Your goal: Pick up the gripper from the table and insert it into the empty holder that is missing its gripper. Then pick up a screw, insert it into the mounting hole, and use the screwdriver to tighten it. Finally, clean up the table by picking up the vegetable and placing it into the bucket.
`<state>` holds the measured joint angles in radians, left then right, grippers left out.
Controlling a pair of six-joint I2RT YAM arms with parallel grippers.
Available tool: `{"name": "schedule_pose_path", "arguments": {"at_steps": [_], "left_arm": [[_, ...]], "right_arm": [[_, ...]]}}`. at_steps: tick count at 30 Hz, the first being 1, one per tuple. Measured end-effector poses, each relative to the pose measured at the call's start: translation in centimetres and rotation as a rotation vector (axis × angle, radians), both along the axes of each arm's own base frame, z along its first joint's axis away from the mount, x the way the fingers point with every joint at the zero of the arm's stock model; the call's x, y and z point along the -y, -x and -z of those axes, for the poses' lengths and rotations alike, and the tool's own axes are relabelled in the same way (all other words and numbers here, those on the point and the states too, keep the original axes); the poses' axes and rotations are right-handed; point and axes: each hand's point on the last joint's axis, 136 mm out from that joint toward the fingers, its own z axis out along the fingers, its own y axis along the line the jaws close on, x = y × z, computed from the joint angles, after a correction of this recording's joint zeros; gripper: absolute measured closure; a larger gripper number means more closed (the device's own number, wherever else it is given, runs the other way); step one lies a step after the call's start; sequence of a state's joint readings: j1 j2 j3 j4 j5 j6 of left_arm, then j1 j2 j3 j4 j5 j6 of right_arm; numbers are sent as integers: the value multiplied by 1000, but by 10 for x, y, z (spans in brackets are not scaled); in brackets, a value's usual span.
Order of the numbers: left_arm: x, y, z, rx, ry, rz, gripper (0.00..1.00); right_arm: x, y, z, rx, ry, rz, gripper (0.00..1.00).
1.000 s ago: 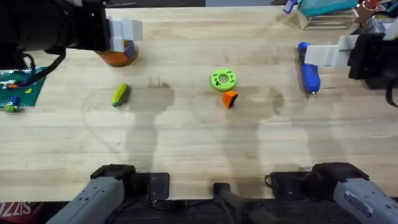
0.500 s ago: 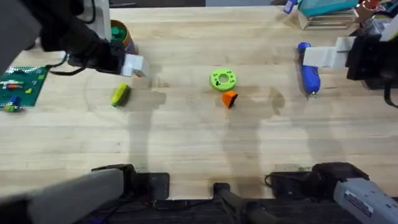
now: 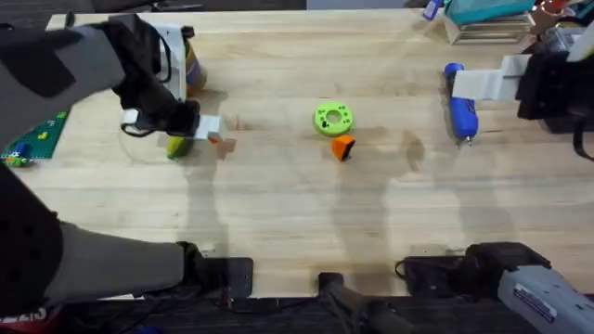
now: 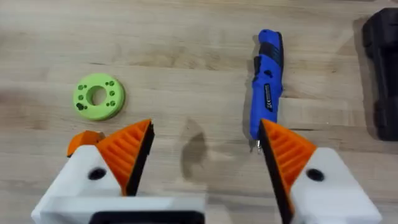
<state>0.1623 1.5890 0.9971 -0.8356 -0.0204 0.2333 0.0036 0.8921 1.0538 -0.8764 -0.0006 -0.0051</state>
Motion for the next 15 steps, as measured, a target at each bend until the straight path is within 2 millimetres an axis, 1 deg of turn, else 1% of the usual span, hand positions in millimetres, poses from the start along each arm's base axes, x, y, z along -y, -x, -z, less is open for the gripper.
{"name": "schedule_pose_path", "arguments": {"at_steps": [4,6,7,8,13,14,15], "left_arm": [[-2,4,15,13,8,-15,15],[-3,3,15,33,22,-24,12],[-3,2,15,36,23,-25,32],[-4,1,15,41,22,-27,105],[-8,1,16,47,14,-35,896],[-8,1,16,46,11,-31,968],[-8,1,16,45,11,-32,992]], "right_arm": [[0,0,0,0,0,0,7],[0,0,0,0,0,0,8],[0,0,0,0,0,0,8],[0,0,0,0,0,0,7],[0,0,0,0,0,0,8],[0,0,0,0,0,0,8],[0,0,0,0,0,0,8]]}}
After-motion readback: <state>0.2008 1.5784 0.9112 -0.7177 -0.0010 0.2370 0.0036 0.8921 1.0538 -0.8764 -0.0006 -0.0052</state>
